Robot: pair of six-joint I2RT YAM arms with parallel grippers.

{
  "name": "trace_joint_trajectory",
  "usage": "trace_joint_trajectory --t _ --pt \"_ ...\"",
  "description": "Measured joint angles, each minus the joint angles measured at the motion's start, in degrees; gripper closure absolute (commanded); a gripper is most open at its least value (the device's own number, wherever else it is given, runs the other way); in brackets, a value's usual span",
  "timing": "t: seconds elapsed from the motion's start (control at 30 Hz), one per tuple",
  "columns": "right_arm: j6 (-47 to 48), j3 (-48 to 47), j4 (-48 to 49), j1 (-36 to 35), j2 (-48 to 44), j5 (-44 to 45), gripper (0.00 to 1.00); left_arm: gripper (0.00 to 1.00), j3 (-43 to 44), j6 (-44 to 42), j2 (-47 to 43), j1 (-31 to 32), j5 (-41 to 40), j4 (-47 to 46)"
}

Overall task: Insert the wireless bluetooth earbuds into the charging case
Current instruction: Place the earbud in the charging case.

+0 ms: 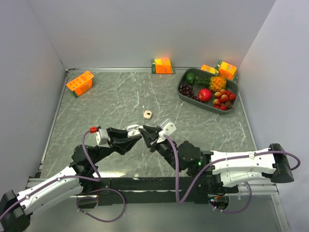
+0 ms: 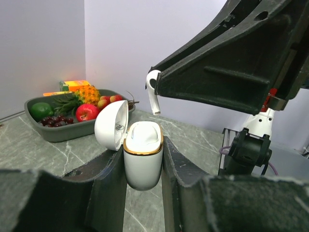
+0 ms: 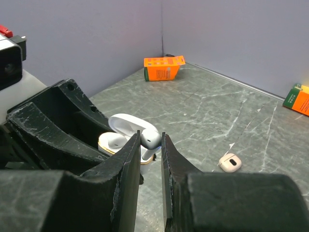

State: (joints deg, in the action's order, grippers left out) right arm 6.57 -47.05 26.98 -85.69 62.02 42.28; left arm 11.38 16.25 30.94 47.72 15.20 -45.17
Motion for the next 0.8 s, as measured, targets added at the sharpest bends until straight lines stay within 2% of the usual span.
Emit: trace_joint_trajectory --t 0.8 --pt "-2.05 -0.92 -1.44 -0.04 2.67 -0.92 1.0 0.99 0.0 1.11 0.37 0.0 0.63 0.46"
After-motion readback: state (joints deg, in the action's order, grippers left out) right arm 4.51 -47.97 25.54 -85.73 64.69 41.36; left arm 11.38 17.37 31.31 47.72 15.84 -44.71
